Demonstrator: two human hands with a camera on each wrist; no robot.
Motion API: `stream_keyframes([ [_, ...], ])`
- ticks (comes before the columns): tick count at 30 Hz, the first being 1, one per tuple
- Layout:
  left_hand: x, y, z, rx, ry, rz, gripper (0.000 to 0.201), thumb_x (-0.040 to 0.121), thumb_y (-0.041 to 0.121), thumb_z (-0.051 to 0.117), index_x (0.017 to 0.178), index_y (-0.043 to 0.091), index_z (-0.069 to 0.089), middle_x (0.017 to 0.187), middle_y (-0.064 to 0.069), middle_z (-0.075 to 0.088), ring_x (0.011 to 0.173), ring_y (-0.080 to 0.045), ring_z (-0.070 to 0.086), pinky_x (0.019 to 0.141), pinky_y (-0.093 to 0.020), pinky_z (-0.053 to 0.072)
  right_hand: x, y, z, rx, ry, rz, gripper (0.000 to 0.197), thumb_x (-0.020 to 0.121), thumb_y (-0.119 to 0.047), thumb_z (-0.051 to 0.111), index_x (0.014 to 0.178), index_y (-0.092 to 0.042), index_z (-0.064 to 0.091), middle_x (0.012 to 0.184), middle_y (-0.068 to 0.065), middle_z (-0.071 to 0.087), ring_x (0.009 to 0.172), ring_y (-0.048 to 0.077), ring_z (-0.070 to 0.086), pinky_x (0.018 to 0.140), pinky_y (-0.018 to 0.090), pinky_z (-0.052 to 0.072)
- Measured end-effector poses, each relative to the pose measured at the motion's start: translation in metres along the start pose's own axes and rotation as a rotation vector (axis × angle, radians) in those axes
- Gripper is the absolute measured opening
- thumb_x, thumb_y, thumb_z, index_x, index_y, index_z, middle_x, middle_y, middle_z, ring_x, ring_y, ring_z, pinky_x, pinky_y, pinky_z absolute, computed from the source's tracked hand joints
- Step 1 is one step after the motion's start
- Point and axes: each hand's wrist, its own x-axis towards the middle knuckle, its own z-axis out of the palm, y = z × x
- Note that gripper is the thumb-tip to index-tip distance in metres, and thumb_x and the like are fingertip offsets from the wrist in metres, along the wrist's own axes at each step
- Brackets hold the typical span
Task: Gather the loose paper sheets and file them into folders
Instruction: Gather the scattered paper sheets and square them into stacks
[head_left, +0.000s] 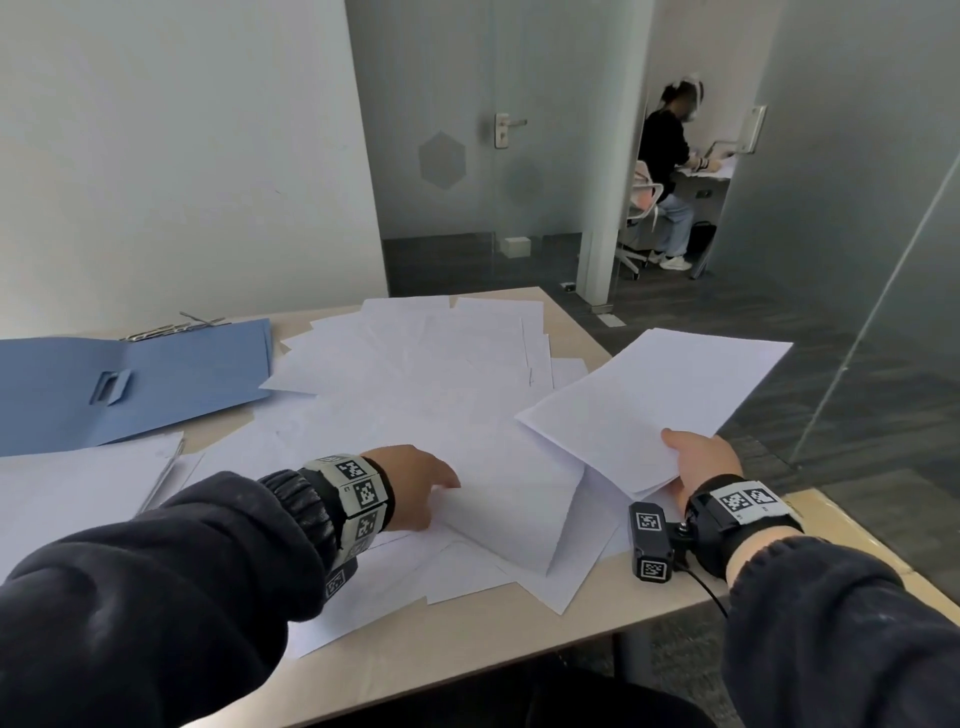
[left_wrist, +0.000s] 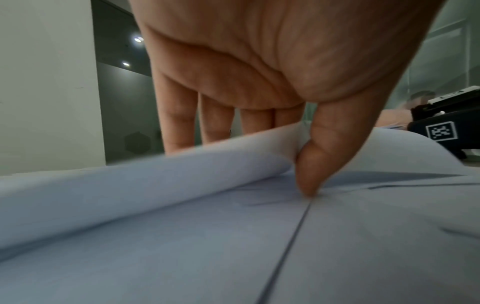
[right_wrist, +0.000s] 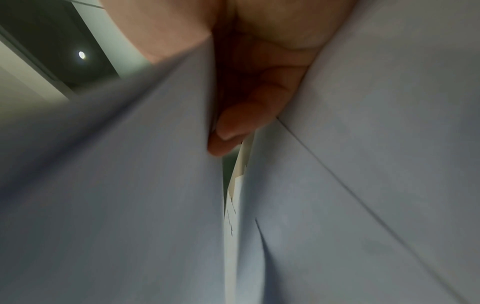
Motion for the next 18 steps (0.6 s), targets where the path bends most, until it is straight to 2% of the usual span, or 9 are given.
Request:
stream_keyframes([
  [2,-0.001,-0.001,0.002,-0.013,-0.006,0.046,0.064,0.083,0.010,0.050,0.137,0.045,0.049,0.130,0.013,0.059,0.123,-0.015,0.053,0.095,-0.027,0.045,0.003,0.002,-0.001,-0.015,-0.016,0.003,0.021,0.073,-0.022,0.072,0.091,-0.013,0.065,0.106,0.011,0.073,0.099,0.037,0.069,0.098,0.058,0.052],
  [4,-0.001,-0.002,0.005,-0.020,-0.001,0.084,0.071,0.081,0.004,0.042,0.138,0.047,0.048,0.136,0.015,0.056,0.128,-0.015,0.050,0.102,-0.028,0.043,0.002,0.002,-0.001,-0.011,-0.022,0.006,0.015,0.078,-0.018,0.071,0.090,-0.014,0.064,0.105,0.011,0.073,0.098,0.037,0.069,0.097,0.059,0.052],
  [6,0.001,-0.003,0.006,-0.033,0.012,0.111,0.075,0.081,0.000,0.038,0.137,0.049,0.049,0.142,0.018,0.051,0.133,-0.013,0.045,0.110,-0.031,0.038,0.003,0.002,-0.002,-0.012,-0.020,0.007,0.019,0.074,-0.021,0.072,0.090,-0.015,0.064,0.105,0.011,0.073,0.098,0.037,0.069,0.097,0.059,0.052],
  [9,0.006,-0.009,0.001,0.026,0.032,0.179,0.076,0.081,-0.001,0.037,0.131,0.054,0.051,0.151,0.026,0.038,0.142,-0.005,0.032,0.118,-0.033,0.023,0.017,0.009,-0.007,-0.024,-0.033,-0.006,0.031,0.061,-0.029,0.072,0.089,-0.016,0.065,0.103,0.009,0.074,0.097,0.037,0.069,0.096,0.060,0.052],
  [12,0.009,-0.020,-0.006,0.096,0.026,0.240,0.080,0.080,-0.005,0.035,0.127,0.058,0.052,0.156,0.028,0.024,0.148,-0.002,0.014,0.118,-0.036,0.011,0.020,0.010,-0.008,-0.045,-0.042,-0.008,0.031,0.060,-0.031,0.072,0.088,-0.017,0.065,0.101,0.007,0.075,0.097,0.037,0.070,0.096,0.059,0.052],
  [14,0.012,-0.026,-0.010,0.096,0.046,0.204,0.085,0.079,-0.006,0.035,0.130,0.061,0.047,0.160,0.027,0.013,0.150,-0.003,0.003,0.119,-0.040,0.007,0.018,0.009,-0.007,-0.039,-0.047,-0.007,0.031,0.061,-0.030,0.072,0.088,-0.017,0.067,0.101,0.007,0.075,0.097,0.036,0.070,0.097,0.059,0.052],
  [16,0.019,-0.034,-0.013,0.103,0.080,0.088,0.093,0.076,-0.005,0.035,0.140,0.062,0.031,0.163,0.024,0.000,0.152,-0.008,-0.003,0.120,-0.044,0.008,0.028,0.014,-0.009,-0.034,-0.060,-0.012,0.032,0.059,-0.030,0.074,0.088,-0.017,0.069,0.100,0.005,0.076,0.096,0.036,0.071,0.096,0.060,0.052],
  [18,0.028,-0.044,-0.015,0.042,0.077,-0.065,0.095,0.077,-0.003,0.035,0.150,0.055,0.016,0.163,0.019,-0.001,0.153,-0.017,0.005,0.120,-0.047,0.018,0.031,0.016,-0.009,-0.043,-0.066,-0.010,0.036,0.056,-0.032,0.075,0.089,-0.017,0.070,0.099,0.005,0.077,0.096,0.035,0.071,0.096,0.060,0.053],
])
